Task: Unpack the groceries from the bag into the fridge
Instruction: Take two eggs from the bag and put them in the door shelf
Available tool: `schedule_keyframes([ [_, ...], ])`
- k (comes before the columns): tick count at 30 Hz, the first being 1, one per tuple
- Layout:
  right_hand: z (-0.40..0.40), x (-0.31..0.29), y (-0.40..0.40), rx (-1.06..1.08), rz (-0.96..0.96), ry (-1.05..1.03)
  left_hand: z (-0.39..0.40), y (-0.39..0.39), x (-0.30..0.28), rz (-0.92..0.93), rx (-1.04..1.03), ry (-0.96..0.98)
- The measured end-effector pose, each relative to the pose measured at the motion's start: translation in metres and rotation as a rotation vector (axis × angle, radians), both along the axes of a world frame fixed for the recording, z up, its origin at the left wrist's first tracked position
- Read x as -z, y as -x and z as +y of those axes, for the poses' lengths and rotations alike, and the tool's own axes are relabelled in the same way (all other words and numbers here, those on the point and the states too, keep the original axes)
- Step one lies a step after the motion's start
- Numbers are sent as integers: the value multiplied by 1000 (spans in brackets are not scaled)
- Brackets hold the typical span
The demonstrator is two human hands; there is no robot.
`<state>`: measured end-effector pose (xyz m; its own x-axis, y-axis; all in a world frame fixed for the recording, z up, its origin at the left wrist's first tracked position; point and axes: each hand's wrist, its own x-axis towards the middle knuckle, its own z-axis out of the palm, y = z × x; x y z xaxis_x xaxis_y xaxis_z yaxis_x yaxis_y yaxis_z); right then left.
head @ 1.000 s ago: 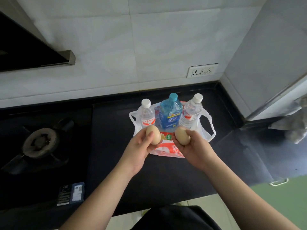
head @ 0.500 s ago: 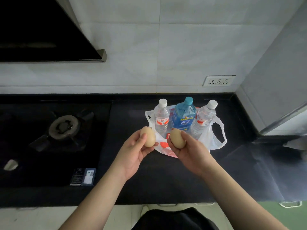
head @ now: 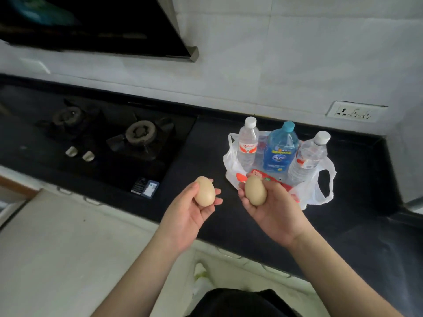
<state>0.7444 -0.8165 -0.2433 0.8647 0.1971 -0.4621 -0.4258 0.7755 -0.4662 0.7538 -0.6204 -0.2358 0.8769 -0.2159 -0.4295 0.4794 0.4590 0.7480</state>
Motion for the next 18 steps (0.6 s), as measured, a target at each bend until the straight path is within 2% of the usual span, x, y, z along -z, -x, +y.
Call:
schedule_keyframes([
  [10, 79, -17, 19, -359, -4, 27, 63, 80, -17, -55, -267, -89],
  [18, 190, -35, 56, -613, -33, 74, 154, 163, -24, -38, -571, 82],
])
